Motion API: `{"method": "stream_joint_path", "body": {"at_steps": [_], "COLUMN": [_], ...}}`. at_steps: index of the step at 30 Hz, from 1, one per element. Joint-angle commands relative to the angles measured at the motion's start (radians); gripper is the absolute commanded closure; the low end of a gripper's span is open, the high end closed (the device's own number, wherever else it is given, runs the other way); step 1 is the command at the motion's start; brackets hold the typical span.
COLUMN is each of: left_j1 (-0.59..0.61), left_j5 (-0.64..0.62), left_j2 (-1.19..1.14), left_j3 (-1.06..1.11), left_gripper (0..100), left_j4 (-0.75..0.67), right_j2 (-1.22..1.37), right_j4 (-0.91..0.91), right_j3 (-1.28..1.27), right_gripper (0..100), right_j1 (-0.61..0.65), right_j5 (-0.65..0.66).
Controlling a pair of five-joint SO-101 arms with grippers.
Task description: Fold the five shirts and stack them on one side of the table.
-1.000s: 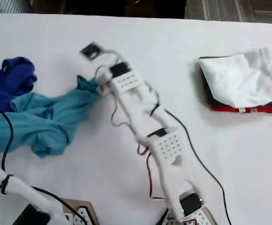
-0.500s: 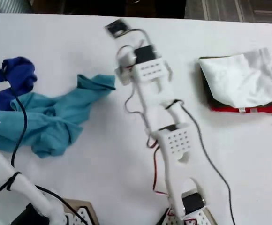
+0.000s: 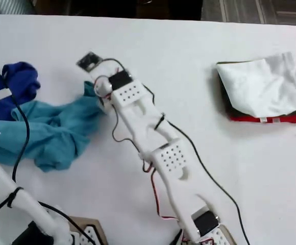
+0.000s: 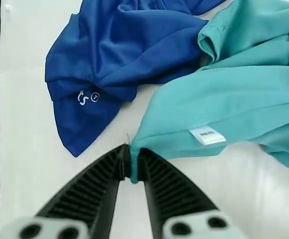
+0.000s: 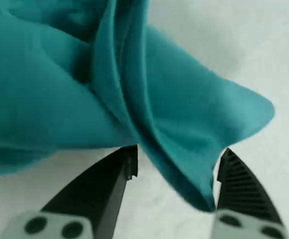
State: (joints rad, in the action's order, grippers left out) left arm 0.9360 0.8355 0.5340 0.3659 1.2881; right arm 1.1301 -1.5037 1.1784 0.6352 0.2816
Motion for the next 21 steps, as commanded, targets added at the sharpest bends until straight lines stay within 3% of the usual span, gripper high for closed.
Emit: {"method": "stream_joint_path", "body": {"at_steps": [1, 4, 5, 15, 21], "left_j1": [-0.006, -0.006, -0.006, -0.072, -0.075], "left_j5": [-0.006, -0.006, -0.006, -0.012, -0.012], "left_j2": [0.029, 0.029, 0.029, 0.037, 0.037], "left_j3": [-0.018, -0.018, -0.018, -0.019, -0.019], "left_gripper": [97, 97, 97, 97, 97], "left_j4": [0.002, 0.003, 0.006, 0.037, 0.037], "right_j2": [0.016, -0.002, -0.012, -0.114, -0.105], "right_j4": [0.091, 0.133, 0.127, -0.031, -0.157], "right_j3": [0.041, 0.080, 0.114, 0.413, 0.358], "right_gripper": [78.7, 97.1, 99.1, 97.9, 95.1], "right_j1": [-0.045, -0.117, -0.143, -0.302, -0.166], "right_j5": [0.002, 0.057, 0.074, 0.092, 0.089]}}
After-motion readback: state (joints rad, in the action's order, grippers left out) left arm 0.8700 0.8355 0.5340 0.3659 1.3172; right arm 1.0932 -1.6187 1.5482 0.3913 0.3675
